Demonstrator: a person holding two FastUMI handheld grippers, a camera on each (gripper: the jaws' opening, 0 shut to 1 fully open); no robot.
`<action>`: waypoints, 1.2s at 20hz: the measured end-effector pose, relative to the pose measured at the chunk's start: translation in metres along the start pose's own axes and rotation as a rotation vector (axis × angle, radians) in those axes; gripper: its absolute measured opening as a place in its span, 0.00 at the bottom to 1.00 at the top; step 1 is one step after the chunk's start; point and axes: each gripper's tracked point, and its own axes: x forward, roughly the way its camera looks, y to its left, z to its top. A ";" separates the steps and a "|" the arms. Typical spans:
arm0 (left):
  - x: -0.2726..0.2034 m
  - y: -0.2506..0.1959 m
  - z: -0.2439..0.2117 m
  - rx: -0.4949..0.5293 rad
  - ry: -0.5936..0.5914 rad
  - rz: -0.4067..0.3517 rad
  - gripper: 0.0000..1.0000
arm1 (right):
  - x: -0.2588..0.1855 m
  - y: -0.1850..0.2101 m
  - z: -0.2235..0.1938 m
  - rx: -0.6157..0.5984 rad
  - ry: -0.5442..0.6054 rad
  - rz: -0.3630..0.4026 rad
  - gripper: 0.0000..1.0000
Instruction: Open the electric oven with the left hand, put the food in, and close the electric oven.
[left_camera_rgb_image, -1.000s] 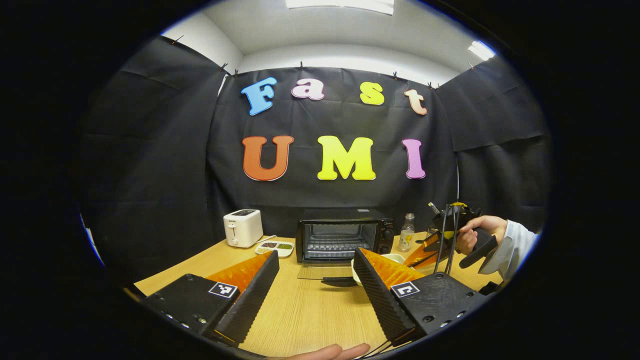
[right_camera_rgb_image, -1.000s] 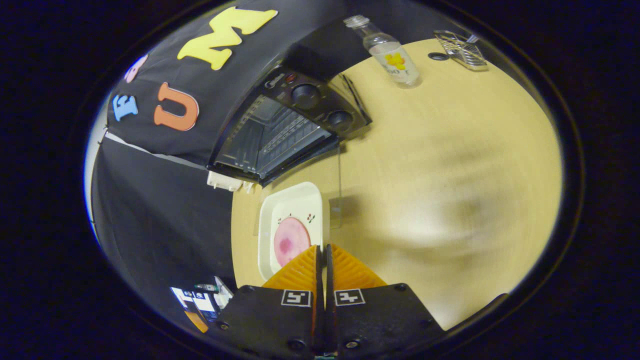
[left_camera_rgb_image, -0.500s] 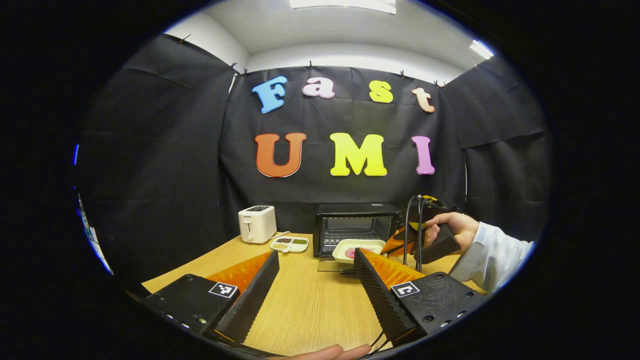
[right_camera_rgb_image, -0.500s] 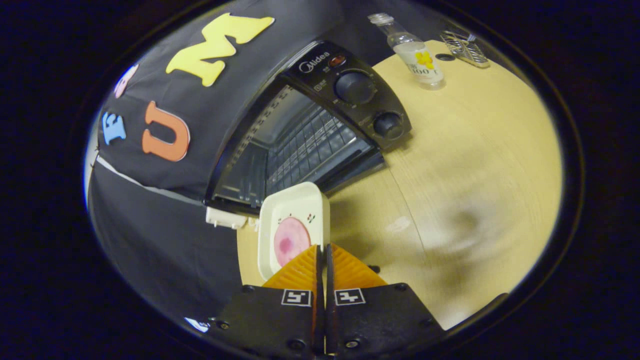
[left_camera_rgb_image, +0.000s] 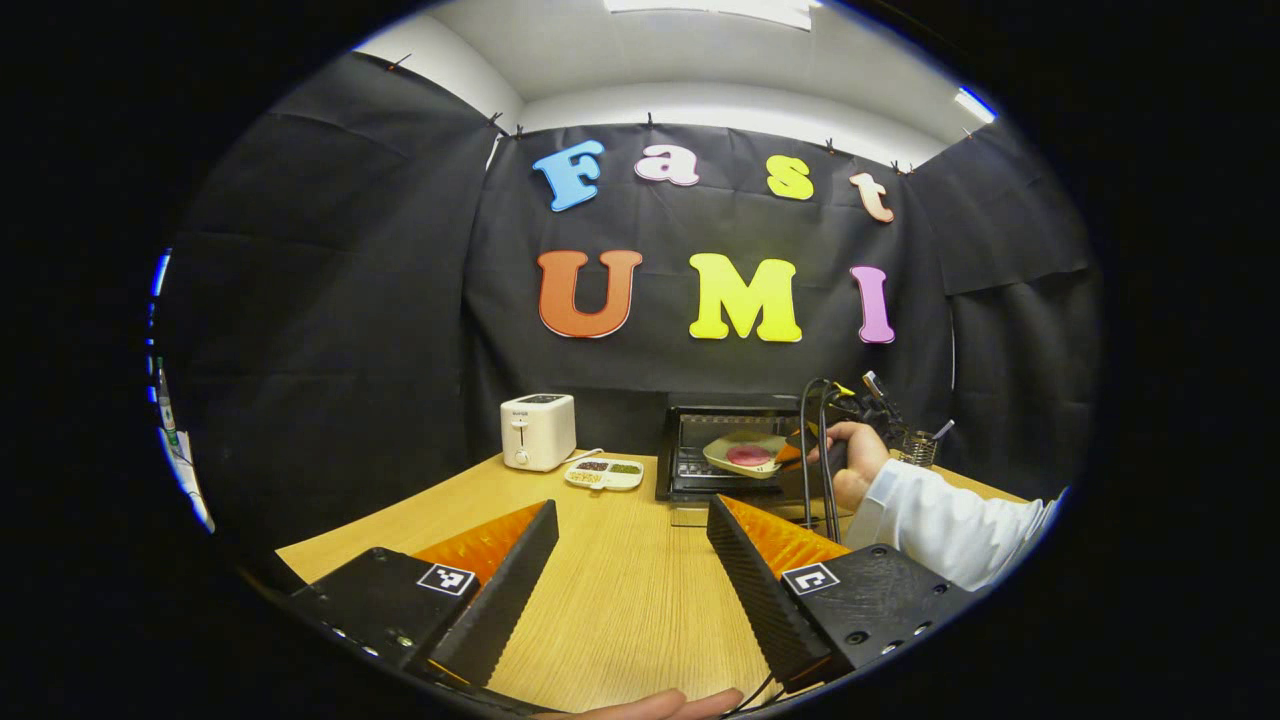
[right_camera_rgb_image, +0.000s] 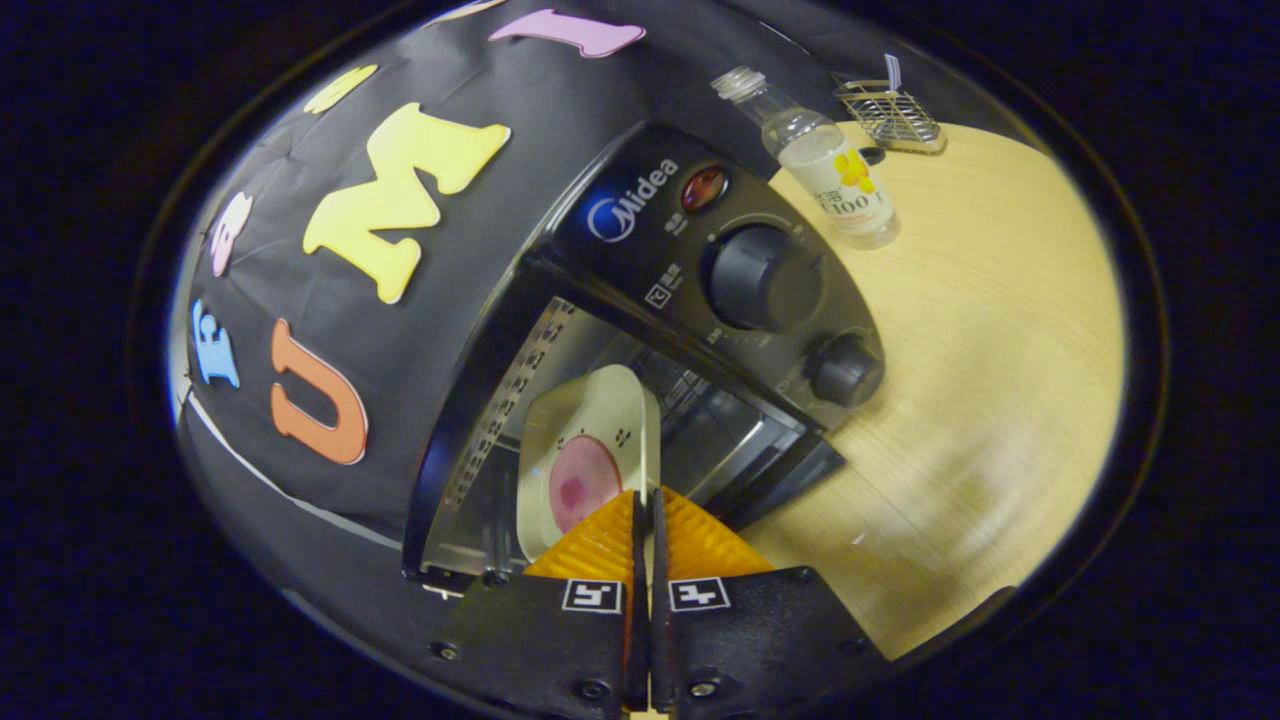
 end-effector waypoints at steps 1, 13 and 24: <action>0.001 0.002 -0.005 0.004 0.013 0.002 0.95 | 0.009 0.002 0.001 -0.011 -0.013 0.014 0.04; 0.013 0.015 -0.040 0.000 0.111 0.049 0.96 | 0.021 0.002 0.015 -0.176 -0.112 -0.019 0.03; 0.012 0.006 -0.058 0.021 0.166 0.052 0.96 | -0.110 -0.003 -0.011 -0.638 -0.159 0.078 0.46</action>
